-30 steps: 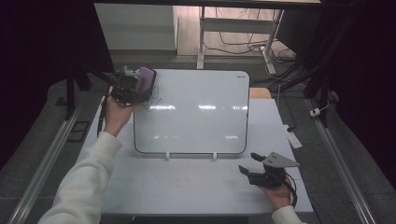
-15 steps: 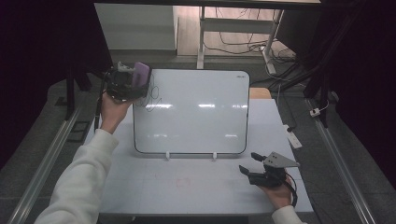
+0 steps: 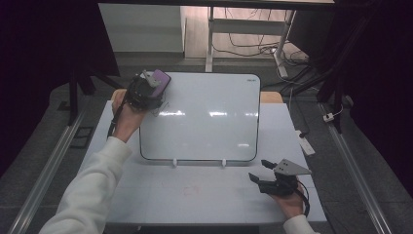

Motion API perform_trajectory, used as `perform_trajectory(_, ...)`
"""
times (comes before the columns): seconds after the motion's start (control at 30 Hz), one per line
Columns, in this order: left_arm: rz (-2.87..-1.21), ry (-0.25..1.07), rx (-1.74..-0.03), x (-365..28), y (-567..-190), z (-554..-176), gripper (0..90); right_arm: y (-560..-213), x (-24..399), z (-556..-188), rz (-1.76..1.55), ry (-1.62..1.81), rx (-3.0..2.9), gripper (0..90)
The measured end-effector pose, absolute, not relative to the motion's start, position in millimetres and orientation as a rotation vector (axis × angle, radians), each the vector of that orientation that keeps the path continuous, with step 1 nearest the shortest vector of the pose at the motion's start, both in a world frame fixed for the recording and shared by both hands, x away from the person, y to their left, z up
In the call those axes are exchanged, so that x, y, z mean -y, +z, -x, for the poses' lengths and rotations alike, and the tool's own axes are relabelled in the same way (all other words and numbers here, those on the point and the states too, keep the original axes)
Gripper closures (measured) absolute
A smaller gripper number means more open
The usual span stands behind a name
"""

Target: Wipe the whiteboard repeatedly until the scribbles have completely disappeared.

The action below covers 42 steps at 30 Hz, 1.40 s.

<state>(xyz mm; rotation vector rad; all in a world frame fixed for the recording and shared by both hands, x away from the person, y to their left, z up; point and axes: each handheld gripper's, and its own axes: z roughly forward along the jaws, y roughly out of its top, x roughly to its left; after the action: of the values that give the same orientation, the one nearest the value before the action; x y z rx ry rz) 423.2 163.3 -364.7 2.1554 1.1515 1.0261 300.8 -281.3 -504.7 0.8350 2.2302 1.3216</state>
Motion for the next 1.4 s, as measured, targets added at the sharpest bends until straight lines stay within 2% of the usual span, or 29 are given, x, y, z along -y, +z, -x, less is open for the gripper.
perform_trajectory(0.13,-2.157,1.015,-1.130,-163.9,-367.1,-418.9,40.6,-503.9,280.2,-300.0,-0.828,1.319,-2.229,26.9)
perform_trajectory(0.2,-2.143,0.976,-1.150,-170.1,-365.3,-418.9,40.6,-504.1,280.6,-300.3,-0.832,1.322,-2.227,26.9)
perform_trajectory(0.4,-2.112,0.977,-1.217,-184.0,-362.3,-420.4,40.7,-504.5,281.7,-300.8,-0.835,1.322,-2.226,27.0)
perform_trajectory(0.63,-2.181,1.030,-1.200,-171.8,-368.1,-418.3,40.8,-504.0,281.3,-300.6,-0.832,1.314,-2.227,27.0)
perform_trajectory(0.93,-2.272,0.949,-1.123,-156.3,-377.9,-408.4,40.8,-503.6,282.4,-300.8,-0.840,1.327,-2.219,27.1)
perform_trajectory(1.03,-2.258,0.894,-1.126,-162.5,-373.6,-409.5,40.8,-503.4,281.9,-300.7,-0.838,1.328,-2.220,27.1)
perform_trajectory(1.23,-2.181,0.873,-1.221,-184.9,-354.2,-423.6,40.8,-503.2,283.3,-300.6,-0.846,1.334,-2.214,27.1)
perform_trajectory(1.4,-2.203,0.863,-1.251,-187.0,-344.2,-431.8,40.8,-503.2,284.3,-301.0,-0.846,1.336,-2.212,27.2)
